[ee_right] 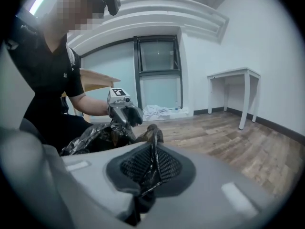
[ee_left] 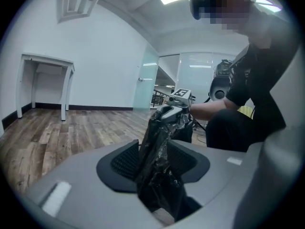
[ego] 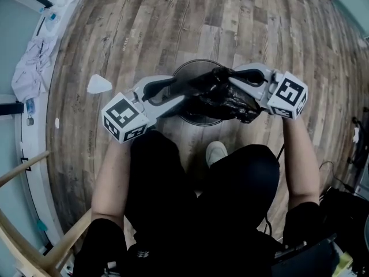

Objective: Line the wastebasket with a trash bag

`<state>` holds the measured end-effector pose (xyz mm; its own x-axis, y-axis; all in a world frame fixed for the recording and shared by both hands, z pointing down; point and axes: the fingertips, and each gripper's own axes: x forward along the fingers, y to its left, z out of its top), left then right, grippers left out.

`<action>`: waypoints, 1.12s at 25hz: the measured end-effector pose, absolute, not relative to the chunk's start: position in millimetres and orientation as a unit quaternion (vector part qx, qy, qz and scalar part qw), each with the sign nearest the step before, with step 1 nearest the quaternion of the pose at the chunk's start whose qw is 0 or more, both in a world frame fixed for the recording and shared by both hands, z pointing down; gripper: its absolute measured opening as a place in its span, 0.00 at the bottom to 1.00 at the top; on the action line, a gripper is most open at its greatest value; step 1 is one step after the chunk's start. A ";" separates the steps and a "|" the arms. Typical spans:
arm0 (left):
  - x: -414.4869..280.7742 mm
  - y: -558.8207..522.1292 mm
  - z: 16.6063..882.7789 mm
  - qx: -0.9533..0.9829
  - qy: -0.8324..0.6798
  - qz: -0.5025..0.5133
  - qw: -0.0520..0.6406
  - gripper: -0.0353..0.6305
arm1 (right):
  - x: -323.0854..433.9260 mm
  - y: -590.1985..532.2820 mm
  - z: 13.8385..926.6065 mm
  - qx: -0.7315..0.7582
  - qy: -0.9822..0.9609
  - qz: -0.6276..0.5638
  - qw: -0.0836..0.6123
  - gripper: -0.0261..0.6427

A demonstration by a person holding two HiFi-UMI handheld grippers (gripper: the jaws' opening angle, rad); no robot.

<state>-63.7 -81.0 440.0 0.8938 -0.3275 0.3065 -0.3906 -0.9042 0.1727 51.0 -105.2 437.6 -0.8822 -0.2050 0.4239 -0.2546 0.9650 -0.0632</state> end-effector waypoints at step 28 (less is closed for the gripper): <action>-77.2 -80.4 459.3 0.974 -0.152 0.135 0.104 0.15 | 31.2 -97.7 441.3 0.095 -0.970 0.067 0.212 0.07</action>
